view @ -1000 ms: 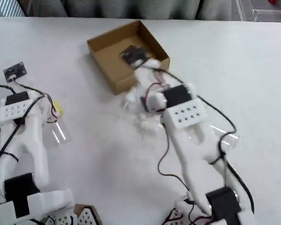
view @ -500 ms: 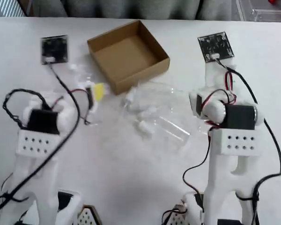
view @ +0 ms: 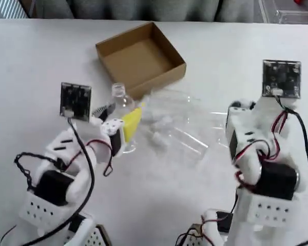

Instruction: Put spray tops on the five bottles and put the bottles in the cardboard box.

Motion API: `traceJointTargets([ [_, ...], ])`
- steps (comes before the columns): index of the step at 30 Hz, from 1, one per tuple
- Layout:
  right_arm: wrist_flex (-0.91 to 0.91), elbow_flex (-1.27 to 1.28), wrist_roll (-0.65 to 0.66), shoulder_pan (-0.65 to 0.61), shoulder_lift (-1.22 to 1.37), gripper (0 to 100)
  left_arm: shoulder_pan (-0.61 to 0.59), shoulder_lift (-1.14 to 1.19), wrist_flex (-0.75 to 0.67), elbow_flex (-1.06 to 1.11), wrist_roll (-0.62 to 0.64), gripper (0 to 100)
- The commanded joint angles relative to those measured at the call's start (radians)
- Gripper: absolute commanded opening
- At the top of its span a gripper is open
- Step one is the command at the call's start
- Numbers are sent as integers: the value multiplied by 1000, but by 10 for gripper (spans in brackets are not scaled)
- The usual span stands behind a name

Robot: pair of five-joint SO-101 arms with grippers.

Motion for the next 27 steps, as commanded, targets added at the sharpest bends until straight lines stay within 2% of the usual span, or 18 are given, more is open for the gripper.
traceJointTargets([
  [1,-166,-12,-89,-65,-65,15,1,-108,-77,44,5,23],
  [4,-283,-25,-143,-102,-93,15,5,-179,-127,106,2,22],
  [8,-378,-83,-175,-189,-96,15,7,-295,-184,186,-110,21],
  [13,-545,-169,-167,-338,-96,15,102,-461,-181,267,-173,21],
  [17,-622,-276,-46,-481,-91,15,170,-550,-181,339,-255,21],
  [21,-573,-417,11,-585,-30,15,177,-568,-181,367,-327,21],
  [27,-286,-695,8,-648,120,15,168,-568,-181,376,-336,21],
])
